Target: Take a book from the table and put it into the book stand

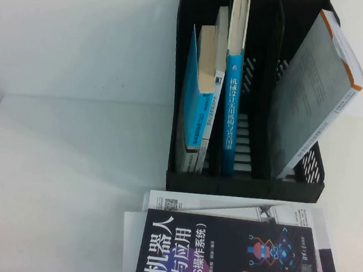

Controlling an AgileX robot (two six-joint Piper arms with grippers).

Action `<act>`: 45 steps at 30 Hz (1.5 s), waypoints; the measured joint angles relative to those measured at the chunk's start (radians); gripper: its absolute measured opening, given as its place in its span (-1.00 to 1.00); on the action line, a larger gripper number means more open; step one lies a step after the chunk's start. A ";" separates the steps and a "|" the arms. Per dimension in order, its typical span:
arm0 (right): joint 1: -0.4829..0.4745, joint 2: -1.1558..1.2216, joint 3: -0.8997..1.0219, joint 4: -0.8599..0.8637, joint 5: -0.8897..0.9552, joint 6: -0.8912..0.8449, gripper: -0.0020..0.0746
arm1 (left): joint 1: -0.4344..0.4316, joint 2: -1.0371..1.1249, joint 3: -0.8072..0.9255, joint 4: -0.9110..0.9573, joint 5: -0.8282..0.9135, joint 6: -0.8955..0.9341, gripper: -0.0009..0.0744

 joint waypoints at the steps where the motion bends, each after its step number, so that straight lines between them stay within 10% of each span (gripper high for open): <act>1: 0.000 0.000 0.000 0.000 0.000 0.000 -0.96 | 0.000 0.000 0.000 0.000 0.000 0.000 -0.99; 45: 0.000 0.000 0.012 0.049 -0.455 -0.013 -0.96 | 0.000 0.000 0.006 -0.247 -0.300 0.088 -0.99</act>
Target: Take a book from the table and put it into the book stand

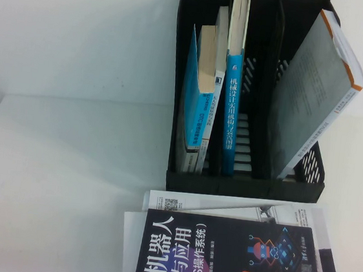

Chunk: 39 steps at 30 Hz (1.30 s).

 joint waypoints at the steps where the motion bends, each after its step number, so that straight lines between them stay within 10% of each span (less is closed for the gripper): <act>1: 0.000 0.000 0.000 0.000 0.000 0.000 -0.96 | 0.000 0.000 0.000 0.000 0.000 0.000 -0.99; 18: 0.000 0.000 0.000 0.024 -0.205 0.002 -0.96 | 0.000 0.000 0.000 -0.135 -0.364 -0.224 -0.99; 24: 0.000 0.000 0.000 0.133 -0.431 0.017 -0.96 | 0.000 0.000 -0.003 0.137 -0.456 -0.445 -0.99; 39: 0.000 0.000 -0.369 0.163 -0.335 -0.012 -0.96 | 0.000 -0.002 -0.392 0.605 -0.345 -0.612 -0.99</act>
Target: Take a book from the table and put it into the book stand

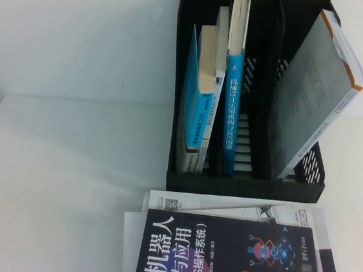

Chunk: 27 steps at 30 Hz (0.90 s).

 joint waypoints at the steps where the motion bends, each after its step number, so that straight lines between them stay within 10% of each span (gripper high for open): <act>1: 0.000 0.000 -0.037 -0.002 0.047 -0.021 -0.96 | 0.000 0.000 -0.027 0.000 0.035 0.000 -0.99; 18: 0.000 0.306 -0.306 0.008 0.737 -0.204 -0.96 | 0.000 0.217 -0.196 -0.047 0.735 0.000 -0.99; 27: 0.000 0.307 -0.306 0.375 0.839 -0.208 -0.96 | 0.000 0.215 -0.196 -0.122 0.840 0.000 -0.99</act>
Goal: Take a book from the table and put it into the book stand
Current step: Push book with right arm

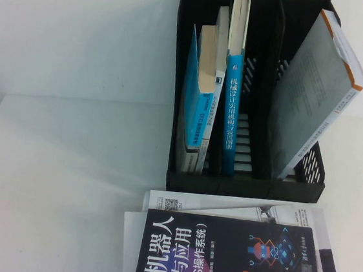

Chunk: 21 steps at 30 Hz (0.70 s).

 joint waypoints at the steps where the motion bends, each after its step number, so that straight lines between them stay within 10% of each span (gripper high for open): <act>1: 0.000 0.000 0.000 0.019 0.000 -0.002 -0.96 | 0.000 0.000 0.000 -0.021 0.001 0.000 -0.99; 21: 0.115 0.464 0.000 0.010 0.026 -0.346 -0.96 | 0.000 0.037 0.000 -0.191 0.251 0.026 -0.99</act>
